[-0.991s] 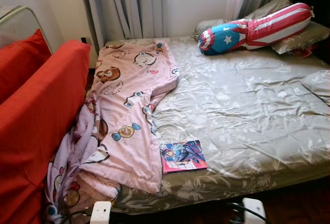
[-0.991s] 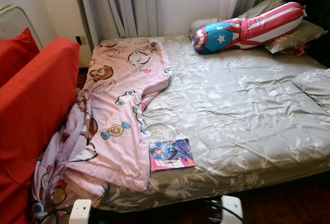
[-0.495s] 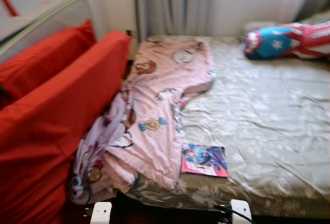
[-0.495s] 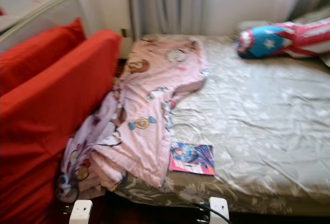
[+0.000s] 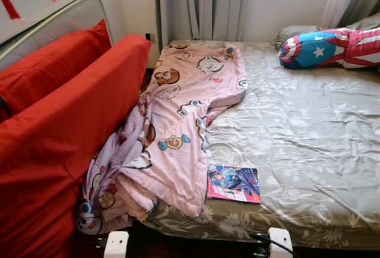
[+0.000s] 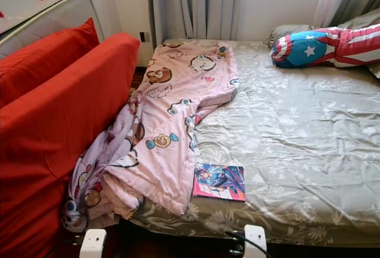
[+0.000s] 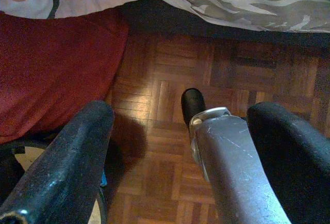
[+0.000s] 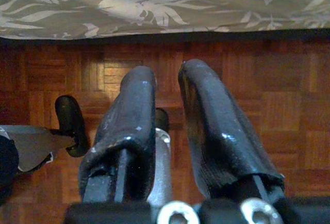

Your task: Clean up the room

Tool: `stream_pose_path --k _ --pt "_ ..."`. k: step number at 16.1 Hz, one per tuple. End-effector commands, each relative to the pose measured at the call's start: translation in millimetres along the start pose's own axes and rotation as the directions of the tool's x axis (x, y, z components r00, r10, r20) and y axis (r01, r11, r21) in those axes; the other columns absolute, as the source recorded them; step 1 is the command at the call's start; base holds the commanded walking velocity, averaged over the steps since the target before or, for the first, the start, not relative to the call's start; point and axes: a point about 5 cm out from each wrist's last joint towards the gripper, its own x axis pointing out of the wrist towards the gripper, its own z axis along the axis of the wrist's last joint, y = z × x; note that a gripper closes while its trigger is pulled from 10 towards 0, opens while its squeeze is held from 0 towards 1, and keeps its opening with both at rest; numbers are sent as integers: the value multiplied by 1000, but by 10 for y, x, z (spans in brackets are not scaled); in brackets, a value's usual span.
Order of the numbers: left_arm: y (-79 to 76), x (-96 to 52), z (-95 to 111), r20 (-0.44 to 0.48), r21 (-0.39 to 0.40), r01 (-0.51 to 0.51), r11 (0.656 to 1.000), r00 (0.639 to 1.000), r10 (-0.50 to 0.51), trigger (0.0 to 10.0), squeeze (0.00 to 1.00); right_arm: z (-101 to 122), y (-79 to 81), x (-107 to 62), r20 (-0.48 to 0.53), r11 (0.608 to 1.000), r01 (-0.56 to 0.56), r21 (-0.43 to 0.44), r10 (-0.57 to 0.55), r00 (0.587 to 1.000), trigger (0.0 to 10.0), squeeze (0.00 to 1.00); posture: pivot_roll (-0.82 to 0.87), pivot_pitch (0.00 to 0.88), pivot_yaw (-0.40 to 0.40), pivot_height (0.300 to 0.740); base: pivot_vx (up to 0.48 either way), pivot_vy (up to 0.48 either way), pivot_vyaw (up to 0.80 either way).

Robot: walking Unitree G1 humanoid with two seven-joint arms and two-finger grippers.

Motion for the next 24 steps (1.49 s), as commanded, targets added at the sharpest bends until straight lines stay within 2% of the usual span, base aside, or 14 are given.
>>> stream_pose_path --k 1,3,10,16,24 --pt "0 -4 -33 -16 18 -1 1000 1000 1 10000 0 3 -95 -12 -8 1000 6 -17 -6 1000 10000 0 -53 0 -12 740 0 0 0" --pt "-2 -5 -36 -18 17 0 1000 1000 1 10000 0 -29 -160 -30 -11 1000 7 -21 -7 1000 10000 0 -53 0 -13 740 0 0 500" --pt "1 -7 -45 -19 14 1 1000 1000 0 10000 0 -78 -123 -34 -18 1000 16 -18 -17 1000 10000 0 -53 0 -16 740 0 0 77" --pt "0 -7 -44 -19 10 2 1000 1000 -1 10000 0 -72 -72 -25 -21 999 0 -53 -1 1000 10000 0 -53 0 -17 740 256 0 172" --pt "-1 -3 -18 -6 13 3 1000 1000 -3 10000 0 -82 -12 -20 -13 999 3 -35 -3 1000 10000 0 -57 0 -13 740 243 0 73"
